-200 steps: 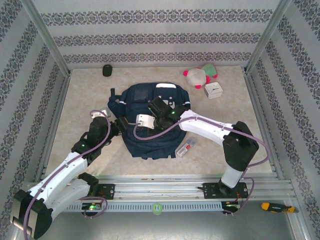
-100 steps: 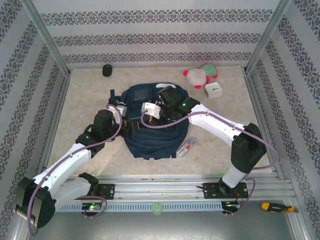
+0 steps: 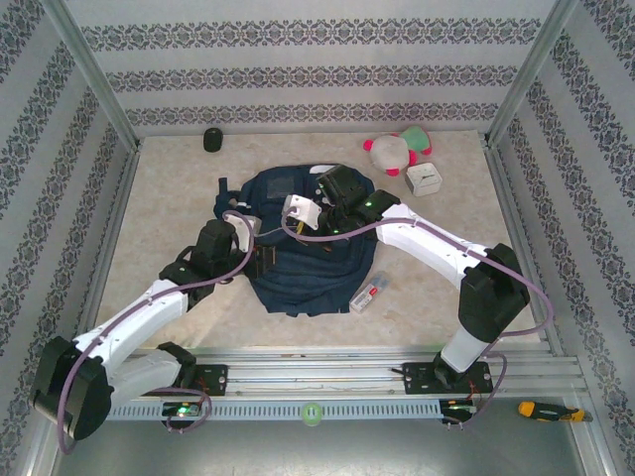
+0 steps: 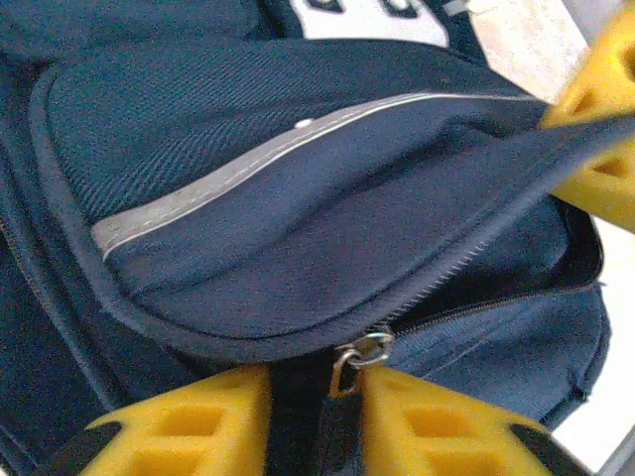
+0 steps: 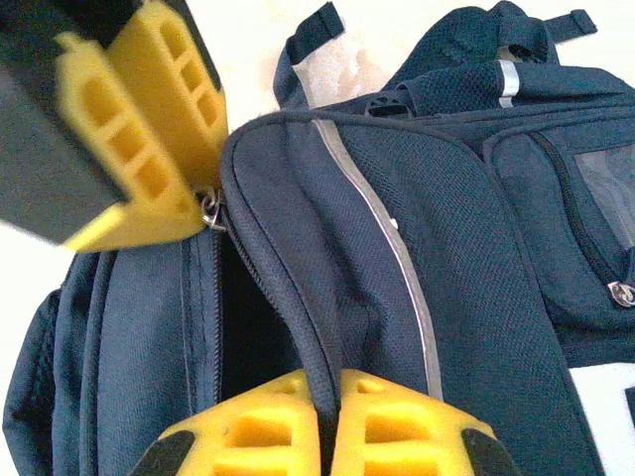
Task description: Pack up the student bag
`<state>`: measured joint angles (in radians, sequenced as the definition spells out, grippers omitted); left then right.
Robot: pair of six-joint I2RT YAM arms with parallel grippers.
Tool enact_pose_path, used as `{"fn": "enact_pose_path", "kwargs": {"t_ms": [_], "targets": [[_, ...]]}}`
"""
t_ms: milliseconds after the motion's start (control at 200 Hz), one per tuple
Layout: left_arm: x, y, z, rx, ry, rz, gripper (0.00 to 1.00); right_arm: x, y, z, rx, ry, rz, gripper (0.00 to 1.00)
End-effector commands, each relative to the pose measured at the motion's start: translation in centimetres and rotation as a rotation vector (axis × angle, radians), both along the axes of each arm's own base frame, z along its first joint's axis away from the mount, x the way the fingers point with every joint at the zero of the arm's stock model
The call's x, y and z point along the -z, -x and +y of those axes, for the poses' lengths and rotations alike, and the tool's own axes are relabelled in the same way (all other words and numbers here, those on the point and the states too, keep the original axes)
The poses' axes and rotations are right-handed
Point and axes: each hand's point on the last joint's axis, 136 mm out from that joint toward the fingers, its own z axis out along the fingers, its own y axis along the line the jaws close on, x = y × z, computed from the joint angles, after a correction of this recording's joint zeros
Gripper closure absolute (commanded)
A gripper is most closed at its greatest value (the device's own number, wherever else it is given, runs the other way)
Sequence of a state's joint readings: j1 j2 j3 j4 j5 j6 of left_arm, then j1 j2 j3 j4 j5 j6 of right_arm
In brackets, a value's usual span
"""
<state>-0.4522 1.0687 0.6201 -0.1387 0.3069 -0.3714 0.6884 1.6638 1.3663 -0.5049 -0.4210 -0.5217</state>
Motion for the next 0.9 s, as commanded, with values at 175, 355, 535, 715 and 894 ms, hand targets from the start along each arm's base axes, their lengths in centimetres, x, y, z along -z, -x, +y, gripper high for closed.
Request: {"fn": "enact_pose_path", "kwargs": {"t_ms": [175,355,535,715,894], "targets": [[-0.6,-1.4,4.9,-0.246,-0.172,-0.026,1.0,-7.7,-1.8,-0.4,-0.001,-0.205,-0.098,1.0],[-0.2,-1.9,7.7,-0.343,-0.198,-0.032,1.0,-9.8,-0.6,-1.3,-0.118,-0.285,-0.136,1.0],[-0.1,-4.3,8.9,-0.363,-0.215,-0.056,1.0,-11.6,0.2,-2.3,-0.23,-0.381,-0.134,1.0],[-1.7,-7.6,7.9,-0.266,-0.245,-0.123,0.73,-10.7,-1.2,-2.7,-0.213,-0.365,-0.125,1.0],[-8.2,-6.1,2.3,0.151,-0.187,-0.461,0.37,-9.0,-2.2,-2.6,-0.197,-0.334,-0.101,1.0]]}}
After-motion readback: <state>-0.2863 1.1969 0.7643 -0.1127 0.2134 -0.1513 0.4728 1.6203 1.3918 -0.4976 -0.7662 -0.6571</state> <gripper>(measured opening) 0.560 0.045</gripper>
